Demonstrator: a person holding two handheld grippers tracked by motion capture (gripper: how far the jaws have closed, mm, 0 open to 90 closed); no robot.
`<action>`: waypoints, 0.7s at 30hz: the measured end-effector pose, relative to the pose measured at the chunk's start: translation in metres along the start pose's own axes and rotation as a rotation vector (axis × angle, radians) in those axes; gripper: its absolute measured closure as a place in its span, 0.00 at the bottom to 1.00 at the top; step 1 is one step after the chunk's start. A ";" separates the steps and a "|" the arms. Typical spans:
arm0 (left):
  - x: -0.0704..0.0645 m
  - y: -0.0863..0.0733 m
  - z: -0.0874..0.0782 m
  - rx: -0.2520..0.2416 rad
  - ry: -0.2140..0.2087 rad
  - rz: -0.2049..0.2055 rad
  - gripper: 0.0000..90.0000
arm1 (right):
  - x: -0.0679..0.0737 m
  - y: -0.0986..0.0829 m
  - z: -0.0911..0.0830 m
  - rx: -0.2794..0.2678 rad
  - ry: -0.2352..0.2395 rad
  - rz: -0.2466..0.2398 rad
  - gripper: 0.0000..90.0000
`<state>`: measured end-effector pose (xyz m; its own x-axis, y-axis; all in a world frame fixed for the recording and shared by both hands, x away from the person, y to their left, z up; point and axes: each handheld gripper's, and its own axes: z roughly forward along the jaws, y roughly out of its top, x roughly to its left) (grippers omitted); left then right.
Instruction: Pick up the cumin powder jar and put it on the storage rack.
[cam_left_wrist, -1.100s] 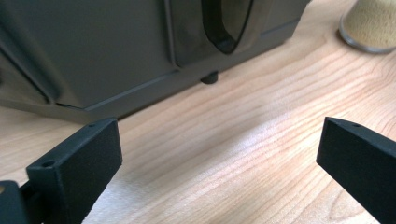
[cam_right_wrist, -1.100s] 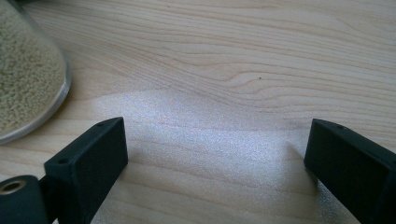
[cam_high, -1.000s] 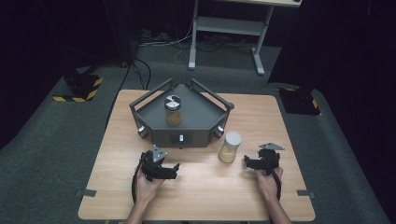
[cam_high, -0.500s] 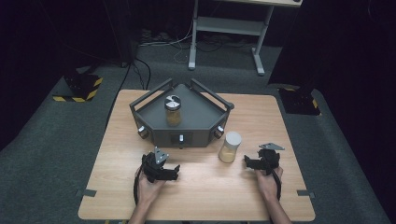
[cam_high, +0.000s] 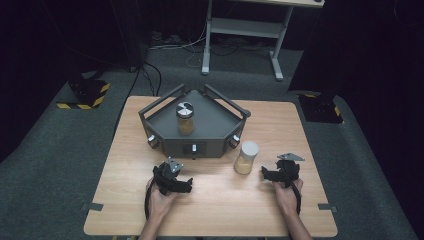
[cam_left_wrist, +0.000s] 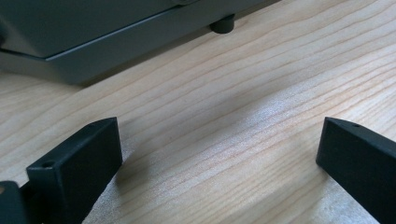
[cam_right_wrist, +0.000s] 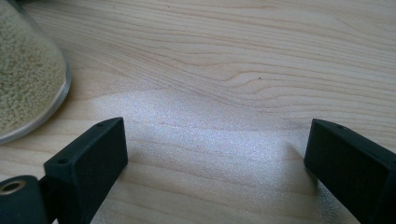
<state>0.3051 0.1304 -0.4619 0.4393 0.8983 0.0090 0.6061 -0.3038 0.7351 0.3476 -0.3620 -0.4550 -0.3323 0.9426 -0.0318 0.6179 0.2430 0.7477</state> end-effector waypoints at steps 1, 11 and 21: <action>0.000 0.000 0.000 -0.001 0.001 -0.004 0.00 | 0.000 0.000 0.000 0.000 0.000 0.000 0.06; -0.002 0.000 0.000 0.000 0.009 -0.010 0.00 | 0.000 0.000 0.000 0.000 0.001 -0.001 0.06; -0.004 0.001 0.001 0.000 0.019 -0.020 0.00 | 0.000 0.000 0.000 0.000 0.001 0.000 0.06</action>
<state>0.3041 0.1262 -0.4620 0.4145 0.9100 0.0072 0.6149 -0.2859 0.7350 0.3477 -0.3621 -0.4550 -0.3327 0.9425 -0.0312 0.6179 0.2429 0.7478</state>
